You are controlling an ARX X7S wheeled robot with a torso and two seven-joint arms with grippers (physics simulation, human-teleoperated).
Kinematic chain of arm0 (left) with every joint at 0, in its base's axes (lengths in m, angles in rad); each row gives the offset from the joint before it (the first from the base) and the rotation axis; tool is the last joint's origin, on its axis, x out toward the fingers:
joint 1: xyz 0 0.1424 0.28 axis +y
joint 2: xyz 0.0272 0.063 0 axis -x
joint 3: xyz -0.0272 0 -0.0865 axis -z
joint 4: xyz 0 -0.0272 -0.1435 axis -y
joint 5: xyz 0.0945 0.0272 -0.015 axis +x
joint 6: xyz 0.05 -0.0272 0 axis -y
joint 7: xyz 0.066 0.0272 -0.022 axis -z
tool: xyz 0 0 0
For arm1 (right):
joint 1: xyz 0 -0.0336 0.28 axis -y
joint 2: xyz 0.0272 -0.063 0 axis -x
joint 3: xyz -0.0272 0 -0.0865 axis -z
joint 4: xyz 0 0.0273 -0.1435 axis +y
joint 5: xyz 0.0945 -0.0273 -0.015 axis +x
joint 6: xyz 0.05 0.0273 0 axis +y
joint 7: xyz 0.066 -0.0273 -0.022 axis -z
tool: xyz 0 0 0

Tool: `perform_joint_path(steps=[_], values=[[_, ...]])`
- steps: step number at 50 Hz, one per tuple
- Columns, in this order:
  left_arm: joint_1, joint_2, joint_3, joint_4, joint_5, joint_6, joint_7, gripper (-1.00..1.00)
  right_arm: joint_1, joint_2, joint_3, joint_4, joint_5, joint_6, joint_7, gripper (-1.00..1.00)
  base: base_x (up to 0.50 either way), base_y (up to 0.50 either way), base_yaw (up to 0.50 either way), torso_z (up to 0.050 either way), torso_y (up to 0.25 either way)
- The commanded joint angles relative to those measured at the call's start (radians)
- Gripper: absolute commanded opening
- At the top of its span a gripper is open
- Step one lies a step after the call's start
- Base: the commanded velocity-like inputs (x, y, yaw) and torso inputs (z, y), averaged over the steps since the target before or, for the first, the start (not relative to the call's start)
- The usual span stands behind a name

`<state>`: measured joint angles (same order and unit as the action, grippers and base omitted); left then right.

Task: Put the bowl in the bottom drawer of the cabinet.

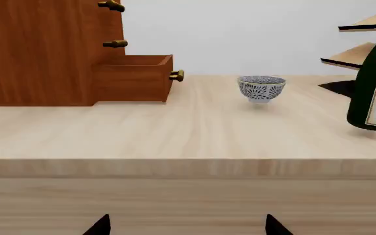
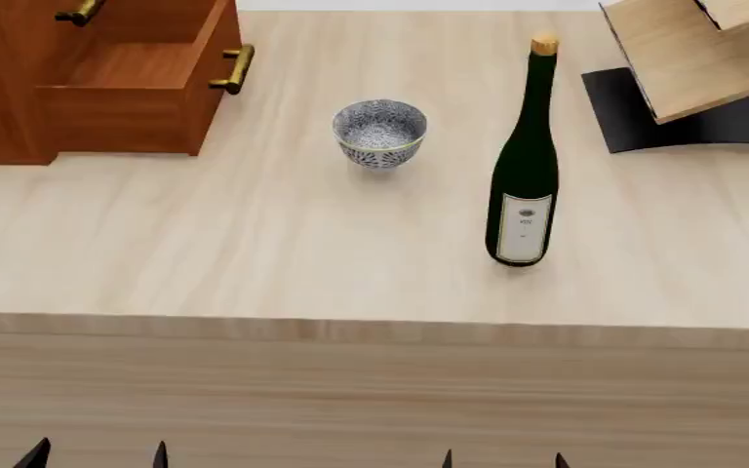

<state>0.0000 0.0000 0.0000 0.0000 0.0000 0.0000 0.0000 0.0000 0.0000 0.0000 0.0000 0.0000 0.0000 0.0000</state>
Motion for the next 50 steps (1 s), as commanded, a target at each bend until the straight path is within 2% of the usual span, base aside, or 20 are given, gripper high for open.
perform_joint_path(steps=[1, 10, 15, 27, 44, 50], values=[[0.000, -0.010, 0.011, 0.000, 0.000, 0.000, -0.011, 1.00, 0.000, 0.009, -0.013, 0.000, 0.000, 0.000, 0.013, 1.00, 0.00, 0.00, 0.00, 0.000, 0.000], [-0.005, -0.041, 0.051, 0.030, -0.022, -0.031, -0.042, 1.00, 0.005, 0.041, -0.051, -0.031, 0.018, 0.027, 0.055, 1.00, 0.00, 0.00, 0.00, 0.002, 0.000], [-0.016, -0.051, 0.066, 0.054, -0.031, -0.082, -0.053, 1.00, 0.010, 0.053, -0.078, -0.046, 0.010, 0.052, 0.065, 1.00, 0.00, 0.00, 0.00, 0.047, 0.046], [0.003, -0.075, 0.076, 0.137, -0.048, -0.100, -0.081, 1.00, 0.001, 0.071, -0.084, -0.076, 0.028, 0.068, 0.106, 1.00, 0.00, 0.00, 0.00, 0.050, 0.051], [0.012, -0.101, 0.096, 0.175, -0.074, -0.120, -0.100, 1.00, -0.018, 0.098, -0.123, -0.189, -0.005, 0.123, 0.152, 1.00, 0.00, 0.49, 0.00, 0.050, 0.052], [-0.014, -0.105, 0.106, 0.209, -0.068, -0.218, -0.127, 1.00, -0.004, 0.105, -0.141, -0.214, 0.000, 0.169, 0.152, 1.00, 0.00, 0.24, 0.00, 0.050, 0.051]])
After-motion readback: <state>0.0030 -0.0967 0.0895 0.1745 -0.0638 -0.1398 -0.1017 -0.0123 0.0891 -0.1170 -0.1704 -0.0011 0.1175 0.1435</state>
